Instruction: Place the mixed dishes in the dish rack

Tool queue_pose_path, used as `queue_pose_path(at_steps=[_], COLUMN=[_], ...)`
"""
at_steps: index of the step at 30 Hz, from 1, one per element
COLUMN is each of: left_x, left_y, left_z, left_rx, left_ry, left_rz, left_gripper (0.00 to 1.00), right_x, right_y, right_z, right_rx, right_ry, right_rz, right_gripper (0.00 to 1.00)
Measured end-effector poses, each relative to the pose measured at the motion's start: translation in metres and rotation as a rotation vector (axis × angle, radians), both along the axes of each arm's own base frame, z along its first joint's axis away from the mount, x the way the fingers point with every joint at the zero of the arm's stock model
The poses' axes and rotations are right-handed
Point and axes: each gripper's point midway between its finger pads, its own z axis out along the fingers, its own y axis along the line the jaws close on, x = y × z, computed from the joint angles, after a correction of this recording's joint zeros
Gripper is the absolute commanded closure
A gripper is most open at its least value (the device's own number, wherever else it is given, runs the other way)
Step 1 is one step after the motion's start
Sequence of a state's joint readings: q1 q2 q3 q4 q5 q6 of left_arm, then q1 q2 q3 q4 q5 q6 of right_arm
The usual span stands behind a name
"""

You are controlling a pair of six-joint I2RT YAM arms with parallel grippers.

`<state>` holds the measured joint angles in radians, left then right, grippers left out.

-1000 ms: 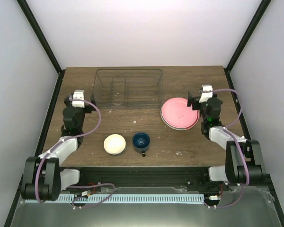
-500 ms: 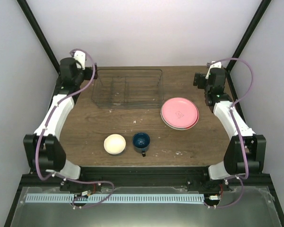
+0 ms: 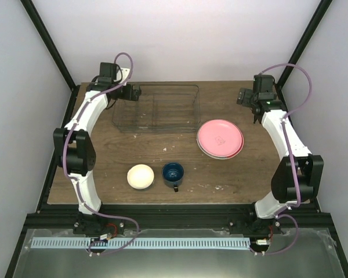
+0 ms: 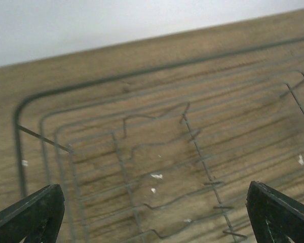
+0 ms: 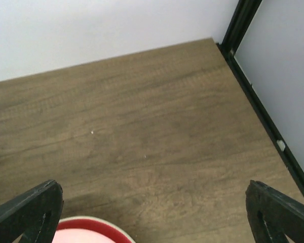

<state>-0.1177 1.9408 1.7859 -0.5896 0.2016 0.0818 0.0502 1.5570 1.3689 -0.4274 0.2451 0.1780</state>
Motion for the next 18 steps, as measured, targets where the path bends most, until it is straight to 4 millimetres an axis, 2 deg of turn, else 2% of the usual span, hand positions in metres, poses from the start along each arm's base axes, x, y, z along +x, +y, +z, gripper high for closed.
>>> queue_pose_path(at_steps=[7,13,18], left_x=[-0.009,-0.019,-0.025], left_y=[-0.028,-0.054,-0.065], left_z=[-0.038,-0.048,-0.056], left_rx=[-0.042,-0.079,-0.075], left_ry=[0.119,0.158,0.178], left_rz=[-0.062,-0.088,-0.097], left_gripper=[0.00,0.00,0.00], right_x=[-0.007,-0.007,-0.008], right_y=[-0.001,0.000,0.000], right_z=[-0.021,-0.024,-0.029], right_rx=[0.015,0.020,0.021], right_ry=[0.083,0.099,0.120], right_rz=[-0.016,-0.020,-0.018], right_gripper=[0.00,0.00,0.00])
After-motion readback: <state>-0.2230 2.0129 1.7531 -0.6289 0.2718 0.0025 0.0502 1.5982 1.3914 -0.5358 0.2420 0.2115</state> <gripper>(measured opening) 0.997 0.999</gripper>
